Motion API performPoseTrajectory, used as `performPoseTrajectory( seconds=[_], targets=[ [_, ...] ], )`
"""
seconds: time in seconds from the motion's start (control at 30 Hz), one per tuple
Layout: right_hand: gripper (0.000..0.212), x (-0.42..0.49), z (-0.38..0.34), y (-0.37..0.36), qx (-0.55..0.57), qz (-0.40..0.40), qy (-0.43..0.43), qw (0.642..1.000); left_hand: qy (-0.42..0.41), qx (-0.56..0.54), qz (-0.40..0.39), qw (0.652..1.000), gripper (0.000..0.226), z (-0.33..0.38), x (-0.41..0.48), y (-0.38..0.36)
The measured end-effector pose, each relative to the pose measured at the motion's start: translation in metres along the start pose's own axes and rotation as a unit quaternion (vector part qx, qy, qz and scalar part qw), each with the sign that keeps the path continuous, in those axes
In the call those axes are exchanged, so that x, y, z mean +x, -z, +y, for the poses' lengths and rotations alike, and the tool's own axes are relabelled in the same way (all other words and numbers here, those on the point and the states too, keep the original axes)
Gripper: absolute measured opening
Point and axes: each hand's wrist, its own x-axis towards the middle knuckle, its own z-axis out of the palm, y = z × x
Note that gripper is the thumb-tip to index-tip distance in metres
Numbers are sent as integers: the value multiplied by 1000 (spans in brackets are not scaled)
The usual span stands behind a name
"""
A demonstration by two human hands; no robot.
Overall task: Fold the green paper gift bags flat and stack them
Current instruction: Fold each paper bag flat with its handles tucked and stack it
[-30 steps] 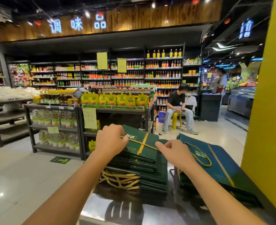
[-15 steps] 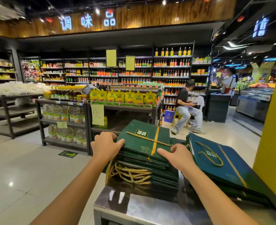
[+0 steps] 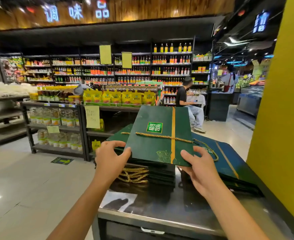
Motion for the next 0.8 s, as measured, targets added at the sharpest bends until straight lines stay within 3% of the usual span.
performPoseTrajectory(
  seconds=[0.1, 0.23, 0.4, 0.6, 0.7, 0.8],
  targets=[
    [34, -18, -8, 29, 15, 16, -3, 1000, 15, -119, -55, 991, 16, 18, -21, -3],
    [37, -45, -17, 75, 14, 41, 2, 999, 39, -192, -128, 972, 14, 36, -47, -22],
    [26, -77, -18, 123, -40, 89, 19, 995, 84, -272, -205, 937, 27, 48, -72, -57],
    [38, -86, -10, 163, -110, 133, -15, 985, 84, -253, -251, 931, 32, 51, -90, -99],
    [45, -85, -8, 170, -206, 154, -12, 966, 80, -242, -257, 932, 36, 45, -93, -110],
    [40, -81, -7, 175, -356, 179, 27, 917, 63, -238, -247, 937, 39, 39, -97, -113]
  ],
)
